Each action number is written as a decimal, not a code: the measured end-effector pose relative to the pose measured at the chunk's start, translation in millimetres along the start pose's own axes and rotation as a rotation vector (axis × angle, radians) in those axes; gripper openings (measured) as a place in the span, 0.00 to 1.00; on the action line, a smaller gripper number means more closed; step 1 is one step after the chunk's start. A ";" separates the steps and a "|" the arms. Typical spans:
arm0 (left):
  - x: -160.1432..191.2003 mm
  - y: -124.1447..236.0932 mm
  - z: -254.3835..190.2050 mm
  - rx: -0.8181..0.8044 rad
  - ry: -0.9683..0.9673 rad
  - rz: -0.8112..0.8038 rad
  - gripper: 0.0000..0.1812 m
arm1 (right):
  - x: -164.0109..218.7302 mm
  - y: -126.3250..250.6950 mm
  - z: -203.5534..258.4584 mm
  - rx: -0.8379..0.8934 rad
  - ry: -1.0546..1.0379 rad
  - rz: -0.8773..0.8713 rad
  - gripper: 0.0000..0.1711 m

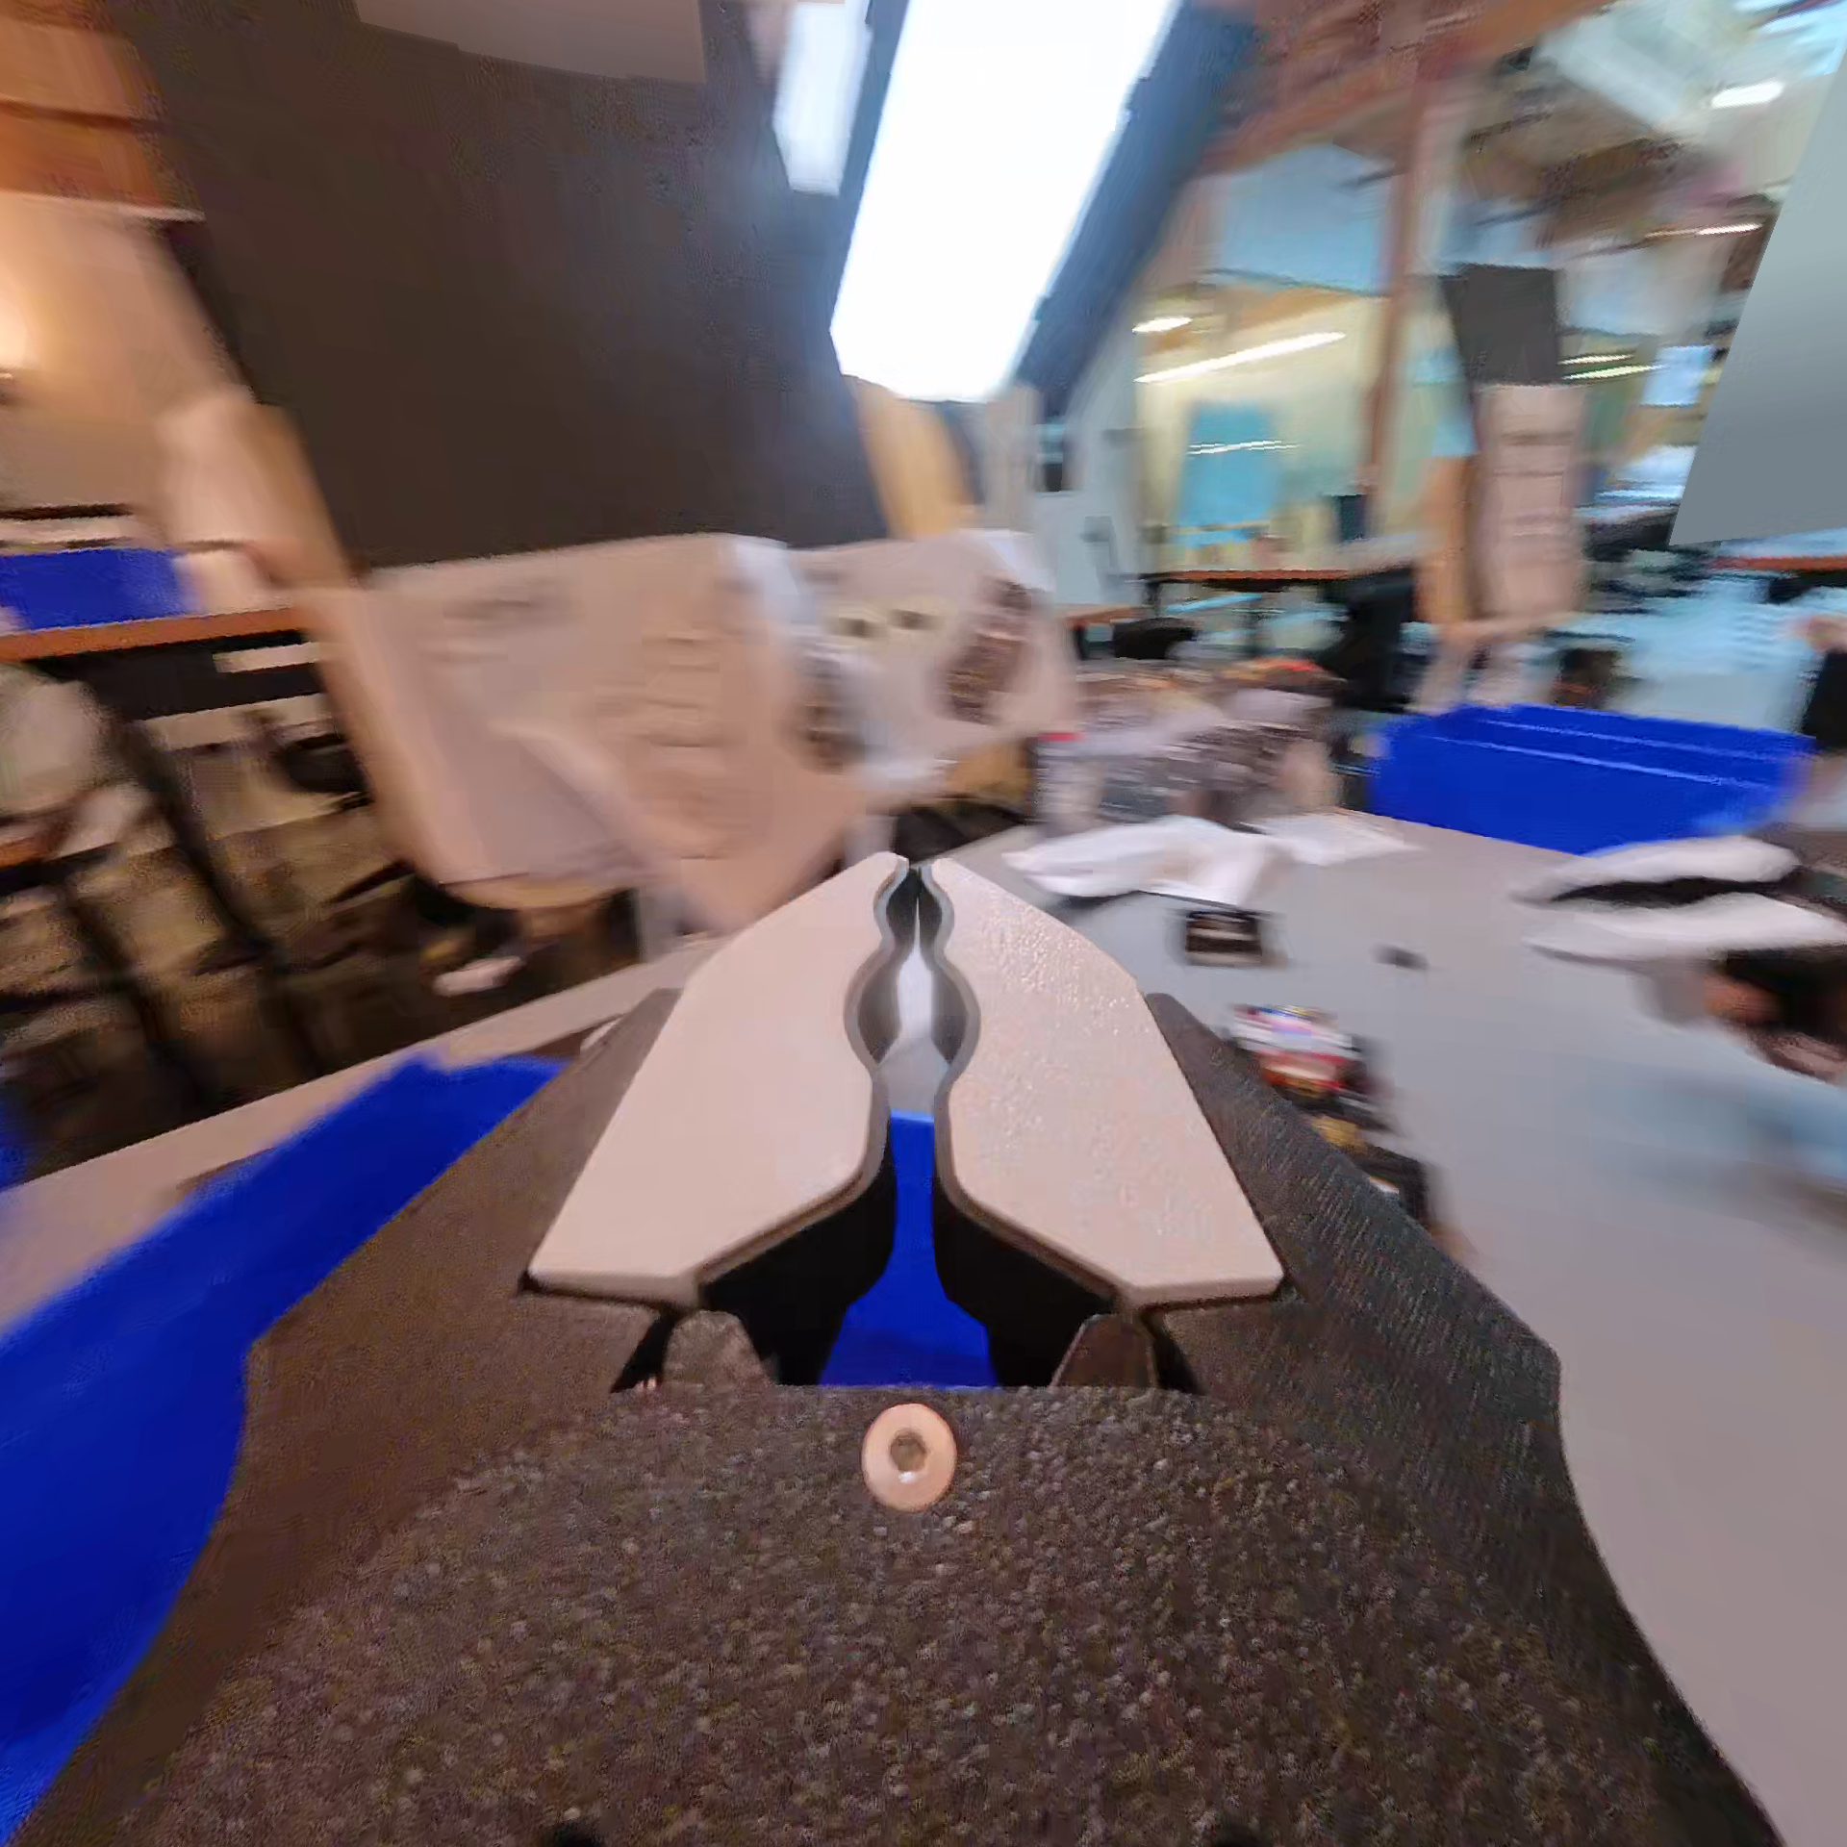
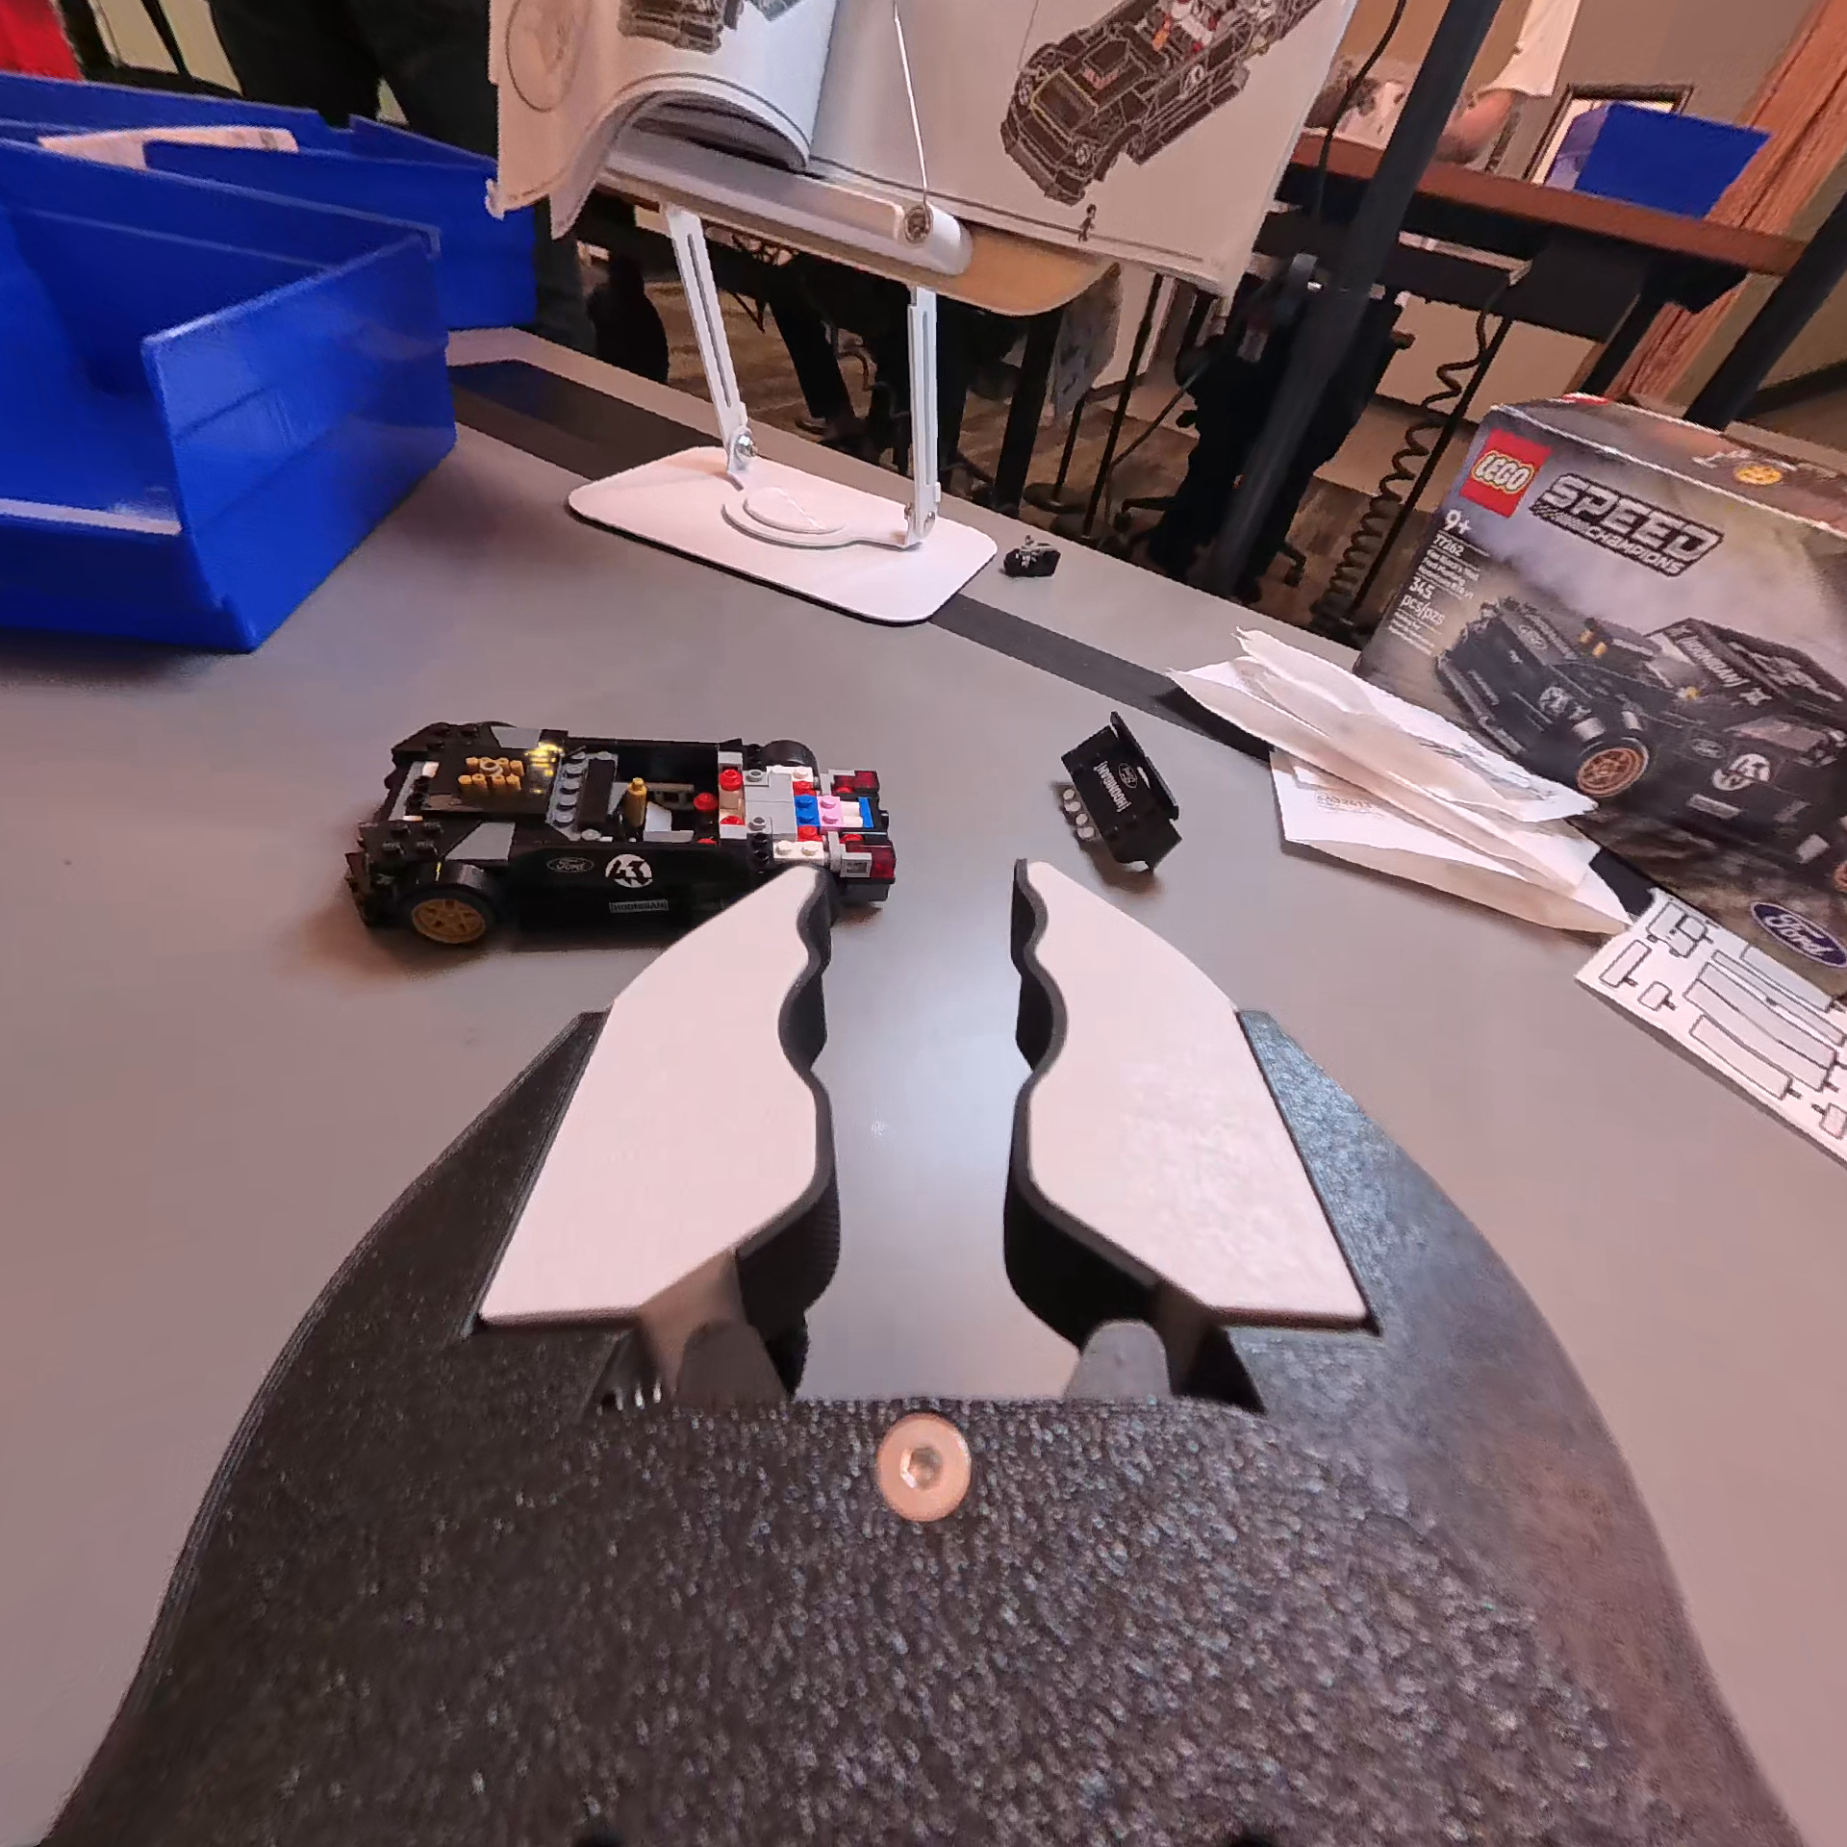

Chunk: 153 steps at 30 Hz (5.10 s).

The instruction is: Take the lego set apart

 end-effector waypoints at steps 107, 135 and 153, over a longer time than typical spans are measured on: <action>83.7 -4.6 -85.8 0.245 0.000 0.263 0.13 | -20.3 -3.5 19.4 -0.043 0.134 -0.107 0.16; 85.0 -189.0 95.9 0.106 0.452 0.442 0.06 | -93.9 -289.9 -33.0 0.095 -0.065 -0.196 0.06; 28.2 -250.1 7.5 0.514 0.246 0.237 0.01 | -53.9 -274.4 -44.9 0.006 -0.724 -0.249 0.06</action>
Point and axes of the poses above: each gripper's, where its closed fingertips meet, y back along the fingers, x out of its underside, z = x × y across the jaws, the point moved 10 cm from there along y, back along the fingers, and after that the axes turned 10 degrees about -z, right-handed, at the moved point
